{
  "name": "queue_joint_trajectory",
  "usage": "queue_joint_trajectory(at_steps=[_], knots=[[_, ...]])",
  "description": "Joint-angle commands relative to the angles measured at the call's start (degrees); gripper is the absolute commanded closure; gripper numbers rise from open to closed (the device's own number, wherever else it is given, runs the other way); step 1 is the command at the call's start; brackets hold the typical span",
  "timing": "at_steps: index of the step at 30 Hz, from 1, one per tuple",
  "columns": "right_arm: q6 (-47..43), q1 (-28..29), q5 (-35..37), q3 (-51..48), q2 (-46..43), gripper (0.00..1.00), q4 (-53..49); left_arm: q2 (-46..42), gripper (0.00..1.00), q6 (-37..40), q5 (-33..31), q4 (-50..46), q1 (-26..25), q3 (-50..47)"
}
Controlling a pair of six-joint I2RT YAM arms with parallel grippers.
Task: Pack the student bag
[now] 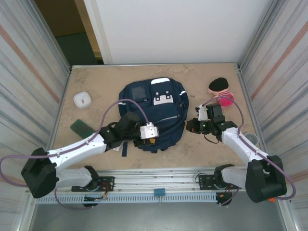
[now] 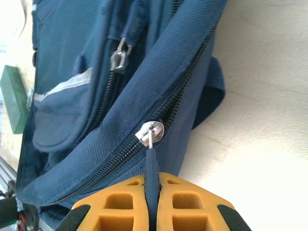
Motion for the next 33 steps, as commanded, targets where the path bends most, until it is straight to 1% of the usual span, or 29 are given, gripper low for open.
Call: queue_joint_trajectory(at_steps=[1, 4, 7, 9, 10, 11, 13, 14, 15, 16, 17, 18, 19, 21, 24, 28, 30, 33], knots=[[-1.36, 2.18, 0.85, 2.03, -4.43, 1.0, 0.34, 0.64, 0.31, -4.65, -5.2, 4.07, -4.4, 2.48], [-0.7, 2.88, 1.14, 1.31, -6.28, 1.0, 0.03, 5.79, 0.23, -7.08, -9.97, 8.64, -7.31, 5.67], [-0.5, 3.49, 0.96, 0.97, -7.09, 1.0, 0.03, 12.36, 0.18, -9.4, -14.02, 11.82, -8.11, 9.35], [-0.7, 3.88, 0.44, 0.98, -7.2, 1.0, -0.01, 15.79, 0.18, -9.5, -15.13, 12.51, -8.47, 11.44], [-0.76, 4.03, 0.17, 1.02, -7.2, 1.0, 0.06, 17.25, 0.22, -9.58, -14.86, 12.56, -8.54, 12.25], [-0.8, 4.13, -0.18, 0.92, -7.2, 1.0, 0.15, 18.2, 0.28, -9.73, -14.95, 12.79, -8.58, 12.72], [-0.77, 4.06, 0.1, 0.87, -7.22, 1.0, 0.07, 19.46, 0.46, -9.42, -14.37, 12.43, -8.58, 13.01], [-0.62, 3.92, 1.1, 0.71, -7.23, 1.0, -0.04, 19.22, 0.53, -9.24, -13.53, 11.81, -8.58, 12.81], [-0.28, 3.42, 2.15, 0.58, -7.11, 1.0, -0.03, 18.5, 0.63, -8.89, -12.04, 11.63, -8.49, 12.12], [0.21, 2.55, 2.82, 0.42, -6.8, 1.0, 0.25, 17.49, 0.8, -8.59, -11.29, 11.93, -8.4, 10.95], [0.71, 1.59, 3.0, 0.16, -6.29, 1.0, 0.63, 16.43, 0.9, -8.38, -11.0, 12.19, -8.32, 9.94], [1.39, -0.06, 2.86, 0.15, -5.43, 1.0, 1.35, 15.06, 0.96, -7.86, -9.66, 12.04, -7.99, 8.69], [2.11, -1.53, 2.48, 0.02, -4.37, 1.0, 2.33, 13.51, 0.99, -6.96, -8.0, 11.38, -7.58, 7.68], [2.97, -3.72, 1.94, 0.24, -1.86, 1.0, 4.32, 10.54, 1.0, -5.04, -5.02, 10.18, -7.06, 6.05], [4.08, -5.77, 3.25, 1.28, 2.83, 1.0, 7.4, 5.89, 1.0, -1.38, 0.86, 8.24, -6.54, 3.98], [6.48, -9.44, 3.56, 2.74, 9.17, 1.0, 12.74, 0.62, 1.0, -0.74, 8.31, 9.55, -5.08, 1.1], [6.64, -10.78, 3.24, 3.69, 11.67, 1.0, 14.7, -0.97, 1.0, -0.61, 10.27, 10.09, -4.39, 0.22], [5.84, -11.25, 2.65, 5.33, 14.31, 1.0, 15.6, -1.88, 1.0, -0.16, 11.93, 9.79, -3.76, -0.26]])
